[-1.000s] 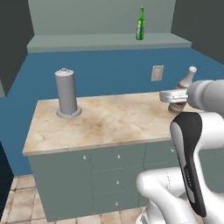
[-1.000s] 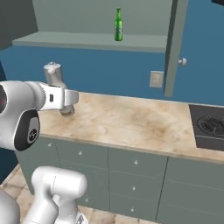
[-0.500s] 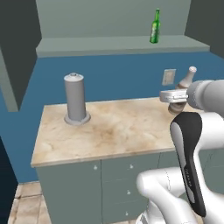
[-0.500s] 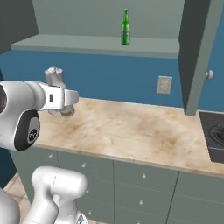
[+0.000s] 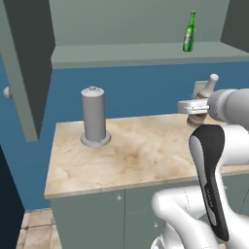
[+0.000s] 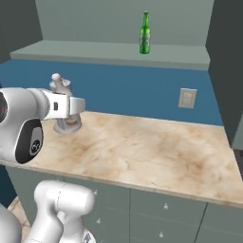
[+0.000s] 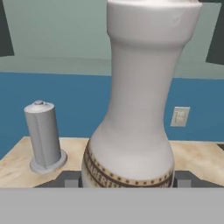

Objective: Sort all alcoholic drinks to one cabinet, and non-alcoholic drinks to the other.

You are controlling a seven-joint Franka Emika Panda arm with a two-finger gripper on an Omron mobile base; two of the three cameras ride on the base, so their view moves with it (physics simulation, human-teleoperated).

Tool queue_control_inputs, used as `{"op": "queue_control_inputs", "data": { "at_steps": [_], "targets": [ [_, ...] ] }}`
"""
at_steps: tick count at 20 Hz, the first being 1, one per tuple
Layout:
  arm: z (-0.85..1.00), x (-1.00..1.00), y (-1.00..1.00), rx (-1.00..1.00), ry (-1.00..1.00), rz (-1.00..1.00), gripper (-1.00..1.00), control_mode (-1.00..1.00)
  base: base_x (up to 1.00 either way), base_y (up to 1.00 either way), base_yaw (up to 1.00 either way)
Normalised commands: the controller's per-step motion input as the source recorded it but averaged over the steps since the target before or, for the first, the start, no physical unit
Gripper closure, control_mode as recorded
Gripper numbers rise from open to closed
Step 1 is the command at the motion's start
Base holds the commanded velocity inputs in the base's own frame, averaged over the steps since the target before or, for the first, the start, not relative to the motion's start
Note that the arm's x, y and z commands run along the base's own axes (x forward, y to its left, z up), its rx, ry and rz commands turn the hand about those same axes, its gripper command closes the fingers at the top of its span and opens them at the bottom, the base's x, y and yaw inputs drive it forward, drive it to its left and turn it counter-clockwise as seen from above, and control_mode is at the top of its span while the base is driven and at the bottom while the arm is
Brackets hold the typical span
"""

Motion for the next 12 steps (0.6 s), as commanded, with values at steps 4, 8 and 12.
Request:
{"op": "queue_control_inputs", "data": {
  "at_steps": [4, 8, 12],
  "targets": [
    [0.00, 0.00, 0.00, 0.00, 0.00, 0.00, 1.00, 1.00, 0.44, 0.36, 0.00],
    [0.00, 0.00, 0.00, 0.00, 0.00, 0.00, 1.00, 1.00, 0.43, 0.35, 0.00],
    [0.00, 0.00, 0.00, 0.00, 0.00, 0.00, 1.00, 1.00, 0.43, 0.34, 0.00]
  ]
}}
